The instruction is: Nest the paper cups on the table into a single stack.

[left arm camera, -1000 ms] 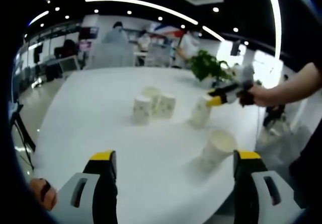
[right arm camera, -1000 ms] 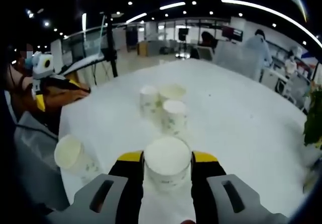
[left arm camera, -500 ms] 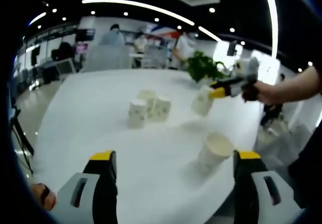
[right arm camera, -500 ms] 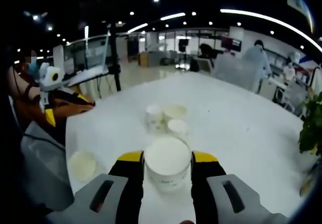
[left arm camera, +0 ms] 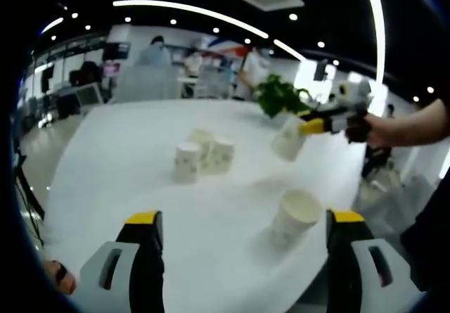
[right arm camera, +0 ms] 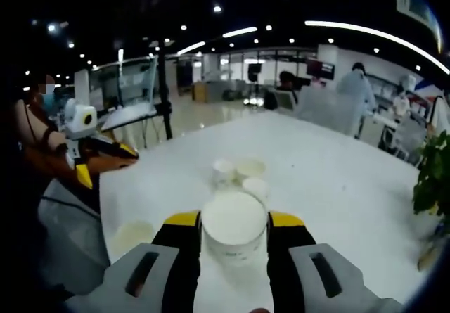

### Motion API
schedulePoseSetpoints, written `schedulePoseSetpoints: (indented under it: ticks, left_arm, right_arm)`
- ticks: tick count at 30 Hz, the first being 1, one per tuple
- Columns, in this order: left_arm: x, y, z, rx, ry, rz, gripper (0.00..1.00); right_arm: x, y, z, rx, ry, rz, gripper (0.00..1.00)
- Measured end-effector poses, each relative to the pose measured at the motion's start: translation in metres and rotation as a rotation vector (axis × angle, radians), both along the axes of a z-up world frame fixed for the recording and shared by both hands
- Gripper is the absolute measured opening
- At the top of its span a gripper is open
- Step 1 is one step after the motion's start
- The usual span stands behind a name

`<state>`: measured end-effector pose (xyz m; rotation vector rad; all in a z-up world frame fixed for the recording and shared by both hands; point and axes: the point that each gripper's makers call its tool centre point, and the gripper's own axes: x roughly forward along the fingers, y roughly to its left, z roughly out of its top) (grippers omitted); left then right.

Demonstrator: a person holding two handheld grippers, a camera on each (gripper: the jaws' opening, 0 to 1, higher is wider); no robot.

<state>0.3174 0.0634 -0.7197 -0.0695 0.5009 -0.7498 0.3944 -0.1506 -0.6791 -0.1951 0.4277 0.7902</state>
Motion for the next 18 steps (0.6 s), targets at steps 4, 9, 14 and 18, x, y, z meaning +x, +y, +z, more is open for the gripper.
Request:
schedulePoseSetpoints:
  ticks: [4,9,14,18]
  left_arm:
    - [0.000,-0.002,0.003,-0.012,0.007,-0.003,0.96]
    - [0.003,-0.003,0.006,-0.018,-0.009,-0.007,0.96]
    - [0.001,-0.005,0.005,-0.016,-0.006,-0.016,0.96]
    - [0.001,-0.004,0.003,-0.017,-0.004,-0.016,0.96]
  right_arm:
    - [-0.006,0.003,0.009,0.017,-0.010,-0.005,0.33]
    - [-0.013,0.011,0.020,0.040,-0.028,0.005,0.33]
    - [-0.019,0.018,0.026,0.062,-0.032,0.015,0.33]
    - [-0.025,0.023,0.029,0.072,-0.032,0.024,0.33]
